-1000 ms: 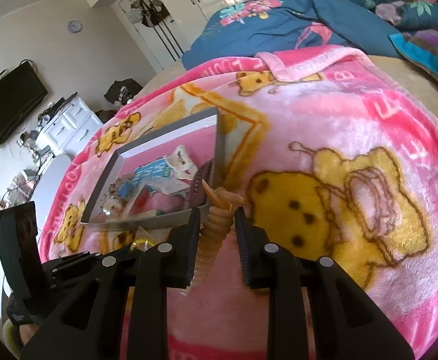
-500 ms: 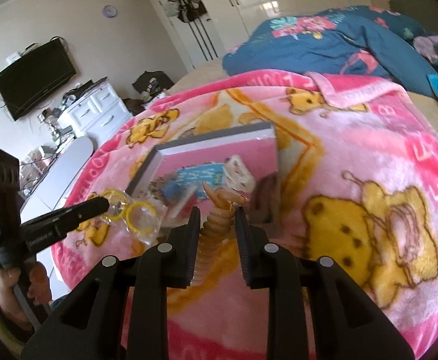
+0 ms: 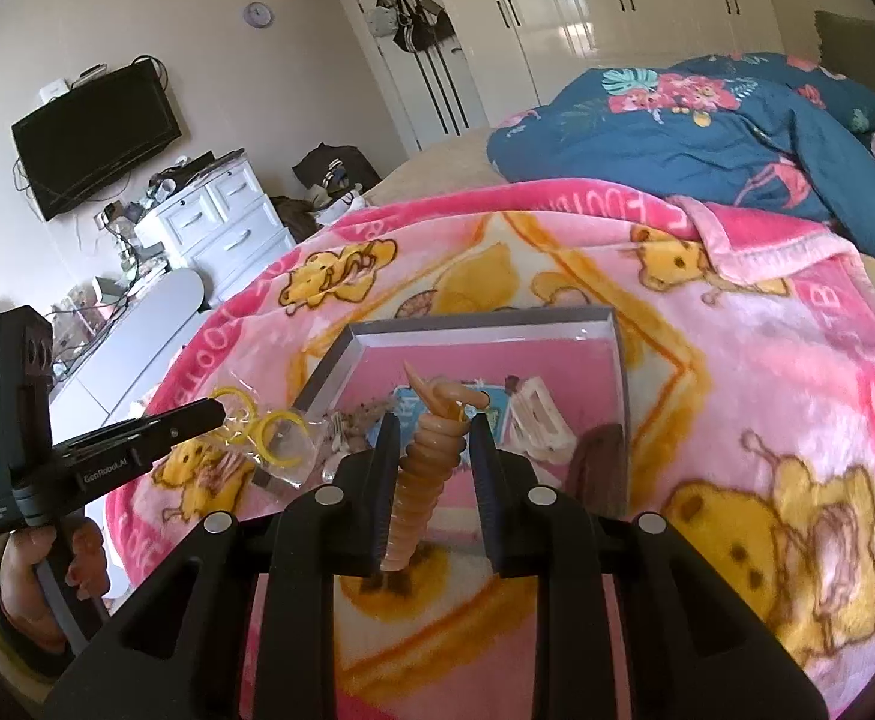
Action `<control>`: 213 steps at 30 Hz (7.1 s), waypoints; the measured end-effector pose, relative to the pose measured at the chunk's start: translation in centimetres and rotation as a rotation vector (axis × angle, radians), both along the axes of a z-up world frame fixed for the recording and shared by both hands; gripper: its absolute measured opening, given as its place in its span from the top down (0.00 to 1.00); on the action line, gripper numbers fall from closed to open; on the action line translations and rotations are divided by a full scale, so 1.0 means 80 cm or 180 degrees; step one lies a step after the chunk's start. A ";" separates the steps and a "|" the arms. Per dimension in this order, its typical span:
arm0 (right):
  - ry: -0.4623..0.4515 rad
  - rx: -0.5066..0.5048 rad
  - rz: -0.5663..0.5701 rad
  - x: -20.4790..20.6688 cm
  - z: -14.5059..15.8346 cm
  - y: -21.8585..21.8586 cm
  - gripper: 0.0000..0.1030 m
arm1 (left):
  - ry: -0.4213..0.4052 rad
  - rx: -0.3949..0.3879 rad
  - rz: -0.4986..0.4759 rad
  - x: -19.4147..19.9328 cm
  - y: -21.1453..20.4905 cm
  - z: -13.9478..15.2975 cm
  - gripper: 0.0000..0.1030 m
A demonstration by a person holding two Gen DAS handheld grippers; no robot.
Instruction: Organize jewelry
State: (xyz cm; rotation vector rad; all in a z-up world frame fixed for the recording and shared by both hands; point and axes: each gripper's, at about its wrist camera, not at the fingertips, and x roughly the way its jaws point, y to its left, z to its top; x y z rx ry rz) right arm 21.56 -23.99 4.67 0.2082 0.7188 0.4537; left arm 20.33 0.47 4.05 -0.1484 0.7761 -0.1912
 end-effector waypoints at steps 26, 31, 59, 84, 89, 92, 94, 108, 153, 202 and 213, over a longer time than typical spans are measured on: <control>0.0580 -0.0283 0.0104 0.098 -0.096 0.062 0.77 | 0.0344 -0.0172 0.0373 0.061 0.061 -0.085 0.96; 0.0692 -0.0343 0.0147 0.102 -0.109 0.076 0.75 | 0.0381 -0.0108 0.0393 0.066 0.063 -0.092 0.95; 0.0336 -0.0398 -0.0067 0.022 -0.054 0.027 0.33 | 0.0177 0.0109 0.0273 0.034 0.032 -0.045 0.64; -0.0303 -0.0466 -0.0322 -0.116 0.006 -0.016 0.05 | -0.0240 0.0218 0.0253 -0.109 0.006 0.025 0.09; -0.0305 -0.0489 -0.0313 -0.135 -0.007 -0.021 0.04 | -0.0177 0.0187 0.0293 -0.133 0.009 -0.001 0.09; -0.0263 -0.0472 -0.0337 -0.141 -0.019 -0.024 0.04 | -0.0129 0.0231 0.0277 -0.142 0.006 -0.020 0.09; -0.0213 -0.0424 -0.0355 -0.146 -0.029 -0.026 0.04 | -0.0114 0.0284 0.0283 -0.149 0.004 -0.035 0.09; -0.0194 -0.0347 -0.0382 -0.168 -0.066 -0.014 0.04 | -0.0030 0.0245 0.0289 -0.164 0.000 -0.081 0.09; -0.0197 -0.0449 -0.0292 -0.176 -0.074 -0.001 0.04 | -0.0016 0.0243 0.0332 -0.168 0.001 -0.076 0.09; -0.0095 -0.0568 -0.0374 -0.167 -0.085 -0.009 0.04 | 0.0100 0.0288 0.0466 -0.167 0.024 -0.083 0.09; 0.0167 -0.0727 -0.1273 -0.085 -0.106 -0.120 0.04 | 0.0343 0.0402 0.1229 -0.083 0.135 -0.085 0.09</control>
